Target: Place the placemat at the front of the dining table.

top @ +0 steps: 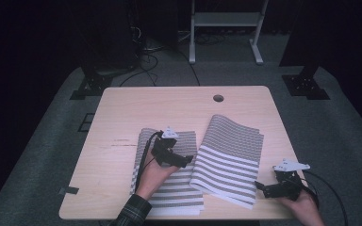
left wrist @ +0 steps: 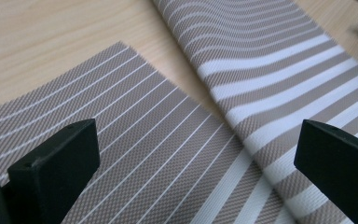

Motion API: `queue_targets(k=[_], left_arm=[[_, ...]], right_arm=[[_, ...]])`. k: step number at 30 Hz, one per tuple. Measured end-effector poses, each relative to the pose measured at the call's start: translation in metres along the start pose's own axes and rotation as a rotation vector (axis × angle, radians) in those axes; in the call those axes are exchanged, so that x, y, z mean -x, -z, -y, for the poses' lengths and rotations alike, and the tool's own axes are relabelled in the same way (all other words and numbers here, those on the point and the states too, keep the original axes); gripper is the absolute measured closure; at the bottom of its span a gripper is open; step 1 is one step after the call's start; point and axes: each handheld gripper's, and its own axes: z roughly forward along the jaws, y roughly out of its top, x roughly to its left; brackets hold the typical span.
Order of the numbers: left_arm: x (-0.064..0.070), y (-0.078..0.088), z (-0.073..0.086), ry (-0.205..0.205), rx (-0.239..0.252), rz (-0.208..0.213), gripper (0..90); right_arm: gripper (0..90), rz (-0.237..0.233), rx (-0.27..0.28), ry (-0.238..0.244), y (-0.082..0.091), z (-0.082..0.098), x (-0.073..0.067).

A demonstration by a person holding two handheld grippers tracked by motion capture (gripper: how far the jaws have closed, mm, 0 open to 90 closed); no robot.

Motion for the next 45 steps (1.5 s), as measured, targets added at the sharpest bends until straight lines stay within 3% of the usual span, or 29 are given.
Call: queue_targets(k=[9,15,20,28,36,41,45], left_arm=[[-0.007,-0.004,0.023,-0.041,-0.04,-0.045,0.0],[-0.008,-0.017,0.038,-0.077,-0.102,-0.072,0.0],[-0.004,-0.019,0.043,-0.124,-0.082,-0.1,0.0],[-0.01,-0.012,0.051,-0.136,-0.057,-0.088,0.0],[-0.024,0.008,0.066,-0.136,-0.056,-0.086,0.0],[-0.03,0.017,0.073,-0.141,-0.059,-0.082,0.0],[-0.034,0.026,0.08,-0.146,-0.057,-0.078,0.0]], right_arm=[[1.2,0.0,-0.001,0.0,0.0,0.0,0.0],[1.2,-0.001,0.001,0.001,0.0,0.0,0.0],[1.2,-0.003,0.001,0.002,0.0,0.0,0.0],[1.2,-0.003,0.001,0.002,0.0,0.0,0.0],[1.4,-0.02,-0.006,0.024,0.003,0.001,0.0],[1.4,-0.016,0.023,0.034,0.007,-0.002,-0.003],[1.4,-0.05,0.035,0.028,0.009,-0.005,-0.008]])
